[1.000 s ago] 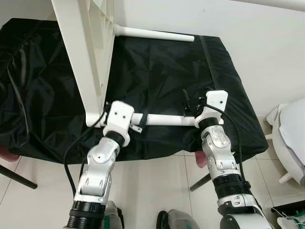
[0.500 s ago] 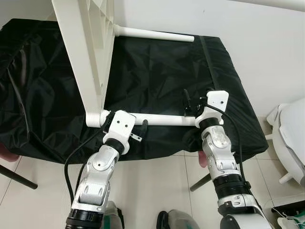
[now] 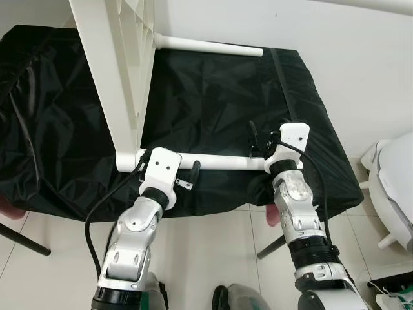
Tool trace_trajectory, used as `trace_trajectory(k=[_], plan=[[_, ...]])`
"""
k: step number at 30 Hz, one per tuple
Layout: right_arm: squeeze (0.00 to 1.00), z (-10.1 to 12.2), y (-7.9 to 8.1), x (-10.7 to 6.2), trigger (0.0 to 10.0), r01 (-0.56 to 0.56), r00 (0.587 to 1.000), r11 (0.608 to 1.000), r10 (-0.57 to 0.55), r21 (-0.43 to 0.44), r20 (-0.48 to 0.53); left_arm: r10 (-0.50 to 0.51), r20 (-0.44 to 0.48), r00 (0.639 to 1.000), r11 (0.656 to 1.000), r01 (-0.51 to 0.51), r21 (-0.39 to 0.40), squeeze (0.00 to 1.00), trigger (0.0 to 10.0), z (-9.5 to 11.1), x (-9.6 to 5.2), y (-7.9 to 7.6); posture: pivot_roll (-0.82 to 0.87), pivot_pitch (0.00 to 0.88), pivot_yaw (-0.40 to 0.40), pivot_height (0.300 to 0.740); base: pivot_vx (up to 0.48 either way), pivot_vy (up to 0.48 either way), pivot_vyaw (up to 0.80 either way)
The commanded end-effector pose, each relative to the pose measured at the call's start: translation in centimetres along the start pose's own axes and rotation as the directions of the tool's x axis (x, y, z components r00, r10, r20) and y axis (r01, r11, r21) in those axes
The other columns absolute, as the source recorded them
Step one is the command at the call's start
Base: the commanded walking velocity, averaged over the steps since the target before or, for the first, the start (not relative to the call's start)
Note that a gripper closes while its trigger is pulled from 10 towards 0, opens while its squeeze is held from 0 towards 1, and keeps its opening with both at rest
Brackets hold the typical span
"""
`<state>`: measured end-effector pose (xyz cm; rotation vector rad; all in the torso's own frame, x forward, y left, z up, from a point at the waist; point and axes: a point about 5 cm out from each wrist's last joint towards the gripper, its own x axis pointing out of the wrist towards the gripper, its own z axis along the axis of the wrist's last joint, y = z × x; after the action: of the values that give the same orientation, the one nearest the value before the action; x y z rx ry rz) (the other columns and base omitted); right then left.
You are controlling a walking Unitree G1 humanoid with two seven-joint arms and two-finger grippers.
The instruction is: Building children table
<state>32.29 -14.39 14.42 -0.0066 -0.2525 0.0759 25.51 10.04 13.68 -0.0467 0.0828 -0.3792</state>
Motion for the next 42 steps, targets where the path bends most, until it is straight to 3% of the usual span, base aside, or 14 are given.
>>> trace_trajectory(k=[1,2,5,15,21,23,24,26,27,28,29,31,33,42], plan=[[0.00,-0.3,-0.2,-0.2,10.0,0.009,1.000,1.000,-0.009,-0.009,-0.006,-0.026,0.004,1.000,0.989,0.027,-0.147,0.00,10.0,0.1,0.3,-1.5,0.01,0.020,-0.030,0.740,0.000,0.000,0.00],[0.00,-0.2,-0.3,-0.2,10.0,0.010,1.000,1.000,-0.010,-0.009,-0.006,-0.027,0.002,1.000,0.973,0.027,-0.227,0.00,10.0,0.1,0.2,-1.7,0.01,0.020,-0.030,0.740,0.000,0.000,0.00],[0.00,-0.3,-0.3,-0.3,10.0,0.013,1.000,1.000,-0.013,-0.009,-0.006,-0.037,0.003,0.999,0.946,0.036,-0.321,0.00,10.0,0.5,0.0,-2.4,0.01,0.020,-0.030,0.740,0.000,0.000,0.00],[0.00,0.2,0.2,-0.4,10.0,-0.010,1.000,1.000,0.011,-0.028,0.014,-0.036,-0.024,0.999,0.943,0.026,-0.331,0.00,10.0,0.3,-0.4,-2.8,0.01,0.048,-0.028,0.740,0.000,0.000,0.00],[0.00,3.0,0.8,-0.1,10.0,-0.049,0.984,0.975,0.084,-0.215,0.156,-0.049,-0.051,0.997,0.939,0.028,-0.343,0.00,10.0,0.3,-0.7,-2.9,0.01,0.060,-0.032,0.740,0.000,0.000,0.00],[0.00,5.1,0.4,0.0,10.0,0.056,0.959,0.932,0.050,-0.358,0.279,-0.051,-0.067,0.996,0.937,0.024,-0.348,0.00,10.0,0.3,-0.8,-2.8,0.01,0.064,-0.034,0.740,0.000,0.000,0.00],[0.00,5.1,0.4,0.0,10.0,0.056,0.959,0.932,0.050,-0.358,0.279,-0.051,-0.067,0.996,0.937,0.024,-0.348,0.00,10.0,0.3,-0.8,-2.8,0.01,0.064,-0.034,0.740,0.000,0.000,0.00],[0.00,7.8,0.0,-0.3,10.0,0.228,0.896,0.845,0.012,-0.483,0.444,-0.047,-0.082,0.996,0.940,0.016,-0.340,0.00,10.0,0.2,-0.8,-2.6,0.00,0.068,-0.033,0.740,0.000,0.000,0.00],[0.00,7.8,0.0,-0.3,10.0,0.228,0.896,0.845,0.012,-0.483,0.444,-0.047,-0.082,0.996,0.940,0.016,-0.340,0.00,10.0,0.2,-0.8,-2.6,0.00,0.068,-0.033,0.740,0.000,0.000,0.00],[0.00,8.8,0.1,-0.5,10.0,0.300,0.858,0.791,0.021,-0.534,0.513,-0.048,-0.086,0.995,0.940,0.016,-0.340,0.00,10.0,0.2,-0.8,-2.6,0.00,0.071,-0.030,0.740,0.000,0.000,0.00],[0.00,8.8,0.1,-0.5,10.0,0.300,0.858,0.791,0.021,-0.534,0.513,-0.048,-0.086,0.995,0.940,0.016,-0.340,0.00,10.0,0.2,-0.8,-2.6,0.00,0.071,-0.030,0.740,0.000,0.000,0.00],[0.00,9.6,0.7,-0.8,10.0,0.392,0.808,0.695,0.054,-0.603,0.587,-0.055,-0.087,0.995,0.940,0.023,-0.340,0.00,10.0,0.2,-0.8,-2.8,0.00,0.072,-0.031,0.740,0.000,0.000,0.00],[0.00,10.0,1.3,-0.9,10.0,0.441,0.774,0.642,0.082,-0.627,0.628,-0.061,-0.090,0.994,0.942,0.027,-0.334,0.00,10.0,0.2,-0.7,-2.8,0.00,0.075,-0.031,0.740,0.000,0.000,0.00],[0.00,12.2,3.0,-1.1,10.0,0.471,0.688,0.606,0.202,-0.641,0.697,-0.060,-0.094,0.994,0.942,0.025,-0.335,0.00,10.0,0.4,-0.4,-2.6,-0.01,0.066,-0.032,0.740,0.000,0.000,0.00]])
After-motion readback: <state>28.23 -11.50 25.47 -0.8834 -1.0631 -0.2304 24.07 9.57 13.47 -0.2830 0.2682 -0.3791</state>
